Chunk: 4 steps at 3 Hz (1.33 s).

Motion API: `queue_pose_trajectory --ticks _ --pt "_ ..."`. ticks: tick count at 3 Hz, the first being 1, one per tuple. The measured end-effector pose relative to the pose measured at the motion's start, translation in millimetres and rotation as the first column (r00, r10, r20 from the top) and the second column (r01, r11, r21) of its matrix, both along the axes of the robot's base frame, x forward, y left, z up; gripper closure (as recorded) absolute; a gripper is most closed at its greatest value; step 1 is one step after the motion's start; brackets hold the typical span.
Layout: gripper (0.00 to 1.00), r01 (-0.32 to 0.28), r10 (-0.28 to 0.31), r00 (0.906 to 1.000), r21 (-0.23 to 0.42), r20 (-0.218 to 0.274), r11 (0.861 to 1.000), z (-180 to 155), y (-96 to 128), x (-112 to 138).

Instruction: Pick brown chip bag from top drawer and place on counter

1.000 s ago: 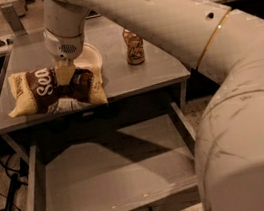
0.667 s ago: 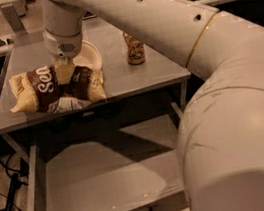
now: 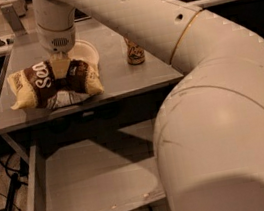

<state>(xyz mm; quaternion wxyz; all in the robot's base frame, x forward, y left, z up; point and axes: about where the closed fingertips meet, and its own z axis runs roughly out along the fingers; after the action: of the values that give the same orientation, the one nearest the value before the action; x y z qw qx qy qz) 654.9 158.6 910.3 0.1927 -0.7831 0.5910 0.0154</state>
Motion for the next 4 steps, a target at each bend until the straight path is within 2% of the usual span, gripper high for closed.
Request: queue_pose_trajectory --ticks 1,2,3,4 --pt "1.00 0.016 -0.015 0.9996 -0.009 0.024 1.000 7.8 -2.3 12.4" --pt "1.00 0.035 -0.034 0.9991 -0.009 0.025 0.999 5.3 -6.3 22.2" --pt "0.81 0.035 -0.034 0.9991 -0.009 0.025 0.999 5.3 -6.3 22.2" --pt "0.50 0.035 -0.034 0.9991 -0.009 0.025 0.999 5.2 -6.3 22.2"
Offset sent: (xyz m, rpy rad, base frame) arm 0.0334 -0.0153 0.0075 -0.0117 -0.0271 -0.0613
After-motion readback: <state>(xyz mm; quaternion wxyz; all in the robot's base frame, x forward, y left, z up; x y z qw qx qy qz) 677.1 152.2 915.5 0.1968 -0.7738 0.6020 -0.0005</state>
